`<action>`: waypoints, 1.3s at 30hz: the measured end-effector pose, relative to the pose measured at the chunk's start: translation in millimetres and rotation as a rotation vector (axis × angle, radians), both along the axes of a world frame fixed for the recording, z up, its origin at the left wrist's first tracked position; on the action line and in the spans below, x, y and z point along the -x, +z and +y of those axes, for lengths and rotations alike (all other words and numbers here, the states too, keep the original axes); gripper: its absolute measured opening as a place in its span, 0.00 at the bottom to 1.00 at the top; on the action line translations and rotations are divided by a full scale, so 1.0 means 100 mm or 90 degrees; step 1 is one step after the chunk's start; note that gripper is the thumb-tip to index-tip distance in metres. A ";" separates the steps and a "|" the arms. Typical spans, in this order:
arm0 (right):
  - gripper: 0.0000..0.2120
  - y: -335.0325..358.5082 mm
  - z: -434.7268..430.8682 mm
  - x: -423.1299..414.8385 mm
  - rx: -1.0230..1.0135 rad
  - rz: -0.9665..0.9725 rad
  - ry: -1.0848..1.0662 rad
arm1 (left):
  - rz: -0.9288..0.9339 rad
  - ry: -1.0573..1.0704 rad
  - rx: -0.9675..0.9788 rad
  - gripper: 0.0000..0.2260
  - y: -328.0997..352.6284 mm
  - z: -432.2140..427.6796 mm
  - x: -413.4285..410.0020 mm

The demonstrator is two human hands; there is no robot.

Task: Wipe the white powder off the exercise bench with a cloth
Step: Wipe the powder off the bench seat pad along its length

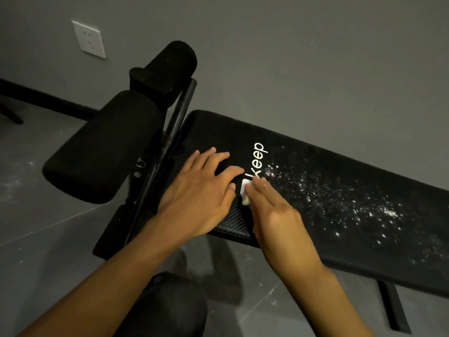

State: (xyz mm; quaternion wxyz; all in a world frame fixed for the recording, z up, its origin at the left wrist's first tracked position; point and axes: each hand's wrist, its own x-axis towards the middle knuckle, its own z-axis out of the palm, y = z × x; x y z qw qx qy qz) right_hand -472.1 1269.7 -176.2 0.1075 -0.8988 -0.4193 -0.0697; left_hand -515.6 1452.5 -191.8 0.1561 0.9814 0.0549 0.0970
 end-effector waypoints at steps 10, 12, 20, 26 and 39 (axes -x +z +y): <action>0.28 -0.02 0.08 0.04 -0.007 0.027 -0.065 | -0.003 -0.006 -0.003 0.22 0.00 -0.01 0.03; 0.34 -0.04 0.01 0.15 0.010 0.019 -0.066 | -0.014 -0.002 -0.004 0.22 -0.01 -0.01 0.03; 0.21 0.03 0.36 -0.38 0.000 0.045 -0.127 | 0.002 -0.005 -0.026 0.24 0.01 -0.01 0.02; 0.25 -0.07 0.16 -0.08 -0.008 0.031 -0.089 | 0.007 -0.001 -0.018 0.24 0.00 -0.02 0.01; 0.26 -0.01 0.27 -0.12 0.009 0.049 -0.122 | -0.004 -0.002 -0.017 0.25 -0.01 -0.01 0.02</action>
